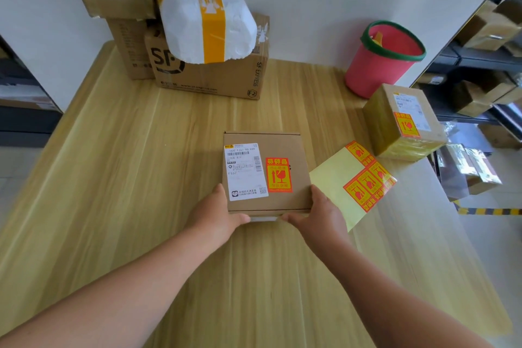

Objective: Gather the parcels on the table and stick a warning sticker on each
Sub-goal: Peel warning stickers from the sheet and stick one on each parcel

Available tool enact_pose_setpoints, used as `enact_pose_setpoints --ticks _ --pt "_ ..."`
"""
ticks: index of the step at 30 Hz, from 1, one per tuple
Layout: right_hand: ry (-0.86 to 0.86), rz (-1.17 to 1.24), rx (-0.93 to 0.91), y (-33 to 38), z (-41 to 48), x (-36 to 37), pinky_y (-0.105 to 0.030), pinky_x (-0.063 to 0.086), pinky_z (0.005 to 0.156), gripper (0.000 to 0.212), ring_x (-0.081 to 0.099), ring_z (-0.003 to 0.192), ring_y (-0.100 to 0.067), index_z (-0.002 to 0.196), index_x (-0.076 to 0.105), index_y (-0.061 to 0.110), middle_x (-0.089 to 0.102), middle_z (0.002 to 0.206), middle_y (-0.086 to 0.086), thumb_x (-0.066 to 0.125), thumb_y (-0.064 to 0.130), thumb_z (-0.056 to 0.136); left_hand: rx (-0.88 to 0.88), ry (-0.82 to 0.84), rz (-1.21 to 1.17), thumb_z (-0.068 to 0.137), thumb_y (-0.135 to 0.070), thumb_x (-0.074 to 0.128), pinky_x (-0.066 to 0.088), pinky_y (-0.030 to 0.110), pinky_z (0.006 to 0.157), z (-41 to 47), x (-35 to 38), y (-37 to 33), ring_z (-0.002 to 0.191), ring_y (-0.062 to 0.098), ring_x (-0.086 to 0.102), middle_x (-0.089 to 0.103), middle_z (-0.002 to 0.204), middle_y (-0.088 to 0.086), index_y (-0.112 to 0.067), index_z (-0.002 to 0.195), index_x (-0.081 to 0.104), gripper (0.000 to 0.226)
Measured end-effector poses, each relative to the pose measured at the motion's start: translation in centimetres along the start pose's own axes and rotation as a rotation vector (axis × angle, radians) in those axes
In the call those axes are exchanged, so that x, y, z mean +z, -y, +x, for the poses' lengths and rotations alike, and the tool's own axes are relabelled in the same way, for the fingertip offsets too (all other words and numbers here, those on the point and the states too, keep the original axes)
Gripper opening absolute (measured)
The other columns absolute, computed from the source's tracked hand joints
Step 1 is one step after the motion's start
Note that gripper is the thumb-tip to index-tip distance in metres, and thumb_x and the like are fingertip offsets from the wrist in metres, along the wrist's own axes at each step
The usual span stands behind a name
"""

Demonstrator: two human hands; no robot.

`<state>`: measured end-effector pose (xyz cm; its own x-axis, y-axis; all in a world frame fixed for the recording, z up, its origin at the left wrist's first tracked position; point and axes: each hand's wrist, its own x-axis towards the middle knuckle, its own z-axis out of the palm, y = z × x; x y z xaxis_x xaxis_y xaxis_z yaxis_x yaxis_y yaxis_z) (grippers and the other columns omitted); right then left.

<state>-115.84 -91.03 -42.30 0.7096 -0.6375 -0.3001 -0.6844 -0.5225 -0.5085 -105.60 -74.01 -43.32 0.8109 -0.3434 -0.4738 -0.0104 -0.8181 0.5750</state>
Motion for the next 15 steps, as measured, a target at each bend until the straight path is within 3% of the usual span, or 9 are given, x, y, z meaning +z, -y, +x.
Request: enact_pose_setpoints --ticks 5,11,15 --pt "-0.082 0.079 0.034 -0.3 1.6 -4.9 -0.030 0.042 0.064 0.045 0.058 0.085 -0.015 0.106 0.053 0.025 0.064 0.095 0.009 0.080 0.035 0.071 0.112 -0.009 0.010 0.075 -0.042 0.073 0.050 0.034 0.078 1.4 -0.5 -5.4 0.095 0.019 0.060 0.062 0.109 -0.006 -0.023 0.114 0.047 0.051" --pt "-0.147 0.136 0.032 -0.6 6.8 -9.8 -0.031 0.044 0.065 0.040 0.058 0.083 -0.016 0.099 0.049 0.026 0.060 0.091 0.011 0.079 0.034 0.073 0.212 -0.035 -0.024 0.075 -0.038 0.074 0.051 0.033 0.080 5.5 -1.2 -12.6 0.096 0.016 0.061 0.063 0.113 -0.008 -0.026 0.115 0.047 0.050" --pt "-0.138 0.165 0.025 -0.6 12.2 -11.7 -0.033 0.049 0.070 0.042 0.059 0.086 -0.017 0.105 0.051 0.025 0.061 0.093 0.009 0.078 0.031 0.074 0.194 -0.027 -0.007 0.075 -0.039 0.074 0.051 0.034 0.080 9.9 -1.3 -16.4 0.096 0.016 0.061 0.063 0.112 -0.010 -0.027 0.116 0.047 0.051"
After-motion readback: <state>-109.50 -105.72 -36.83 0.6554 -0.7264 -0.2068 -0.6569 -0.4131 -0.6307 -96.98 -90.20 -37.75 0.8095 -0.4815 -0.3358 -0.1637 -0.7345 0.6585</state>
